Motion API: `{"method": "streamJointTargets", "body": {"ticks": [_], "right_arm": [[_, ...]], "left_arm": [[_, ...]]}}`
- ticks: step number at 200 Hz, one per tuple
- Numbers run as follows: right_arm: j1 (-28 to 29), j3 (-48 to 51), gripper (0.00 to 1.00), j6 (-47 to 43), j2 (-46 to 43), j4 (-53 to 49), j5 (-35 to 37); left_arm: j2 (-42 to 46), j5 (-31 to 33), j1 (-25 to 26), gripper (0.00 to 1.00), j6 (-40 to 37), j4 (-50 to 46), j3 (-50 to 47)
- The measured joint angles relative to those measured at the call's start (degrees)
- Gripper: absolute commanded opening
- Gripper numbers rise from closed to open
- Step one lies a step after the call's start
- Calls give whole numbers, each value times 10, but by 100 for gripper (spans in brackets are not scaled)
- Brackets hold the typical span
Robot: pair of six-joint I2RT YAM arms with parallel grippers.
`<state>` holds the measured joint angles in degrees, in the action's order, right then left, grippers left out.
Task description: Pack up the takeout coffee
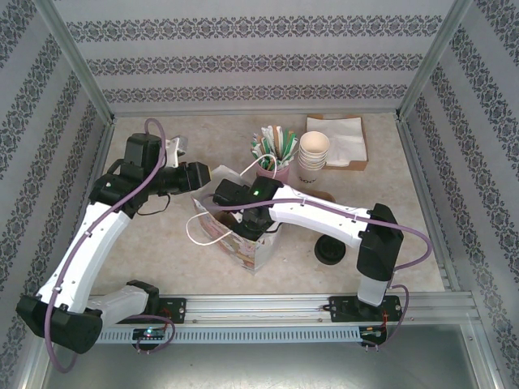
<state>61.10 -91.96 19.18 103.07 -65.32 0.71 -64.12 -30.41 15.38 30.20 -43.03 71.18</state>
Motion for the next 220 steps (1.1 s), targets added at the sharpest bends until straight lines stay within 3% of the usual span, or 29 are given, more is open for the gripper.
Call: {"method": "streamJointTargets", "body": {"ticks": [220], "right_arm": [[-6, 17, 55, 1, 14, 19, -16]], "left_arm": [[-25, -9, 4, 42, -15, -12, -1]]}}
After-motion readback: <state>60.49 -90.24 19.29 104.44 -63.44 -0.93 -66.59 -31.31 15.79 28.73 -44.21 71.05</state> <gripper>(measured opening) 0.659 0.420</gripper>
